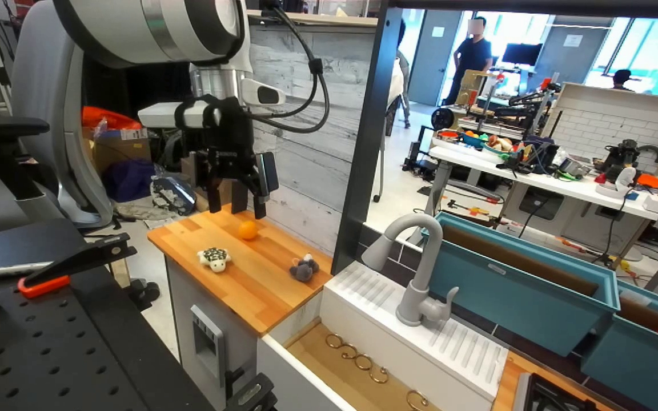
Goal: Move the tortoise doll to the left
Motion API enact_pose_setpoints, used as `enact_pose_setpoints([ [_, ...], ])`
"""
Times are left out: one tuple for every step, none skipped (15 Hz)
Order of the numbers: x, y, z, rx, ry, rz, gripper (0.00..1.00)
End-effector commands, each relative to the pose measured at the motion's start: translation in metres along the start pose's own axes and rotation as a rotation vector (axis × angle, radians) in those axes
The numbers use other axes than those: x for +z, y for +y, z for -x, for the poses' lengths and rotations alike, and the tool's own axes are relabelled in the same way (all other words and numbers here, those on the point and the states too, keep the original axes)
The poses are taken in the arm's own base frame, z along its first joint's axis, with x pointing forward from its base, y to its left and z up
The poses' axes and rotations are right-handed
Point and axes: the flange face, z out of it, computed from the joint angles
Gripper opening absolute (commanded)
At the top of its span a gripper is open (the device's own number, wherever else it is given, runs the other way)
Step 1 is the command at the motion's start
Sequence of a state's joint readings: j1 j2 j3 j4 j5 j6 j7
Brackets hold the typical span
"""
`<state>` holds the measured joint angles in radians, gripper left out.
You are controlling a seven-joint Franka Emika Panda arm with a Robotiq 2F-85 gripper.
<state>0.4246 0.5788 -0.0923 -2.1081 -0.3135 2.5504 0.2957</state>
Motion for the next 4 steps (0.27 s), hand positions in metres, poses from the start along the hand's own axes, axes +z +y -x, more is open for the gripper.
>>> enact_pose_setpoints([
  [-0.0016,0.0017,0.0012,0.002,-0.001,-0.001,1.00],
  [-0.0014,0.0015,0.0022,0.002,-0.002,-0.001,1.00],
  [-0.0010,0.0004,0.0028,0.000,-0.004,-0.002,1.00],
  [-0.0009,-0.0006,0.0031,-0.002,-0.004,-0.003,1.00],
])
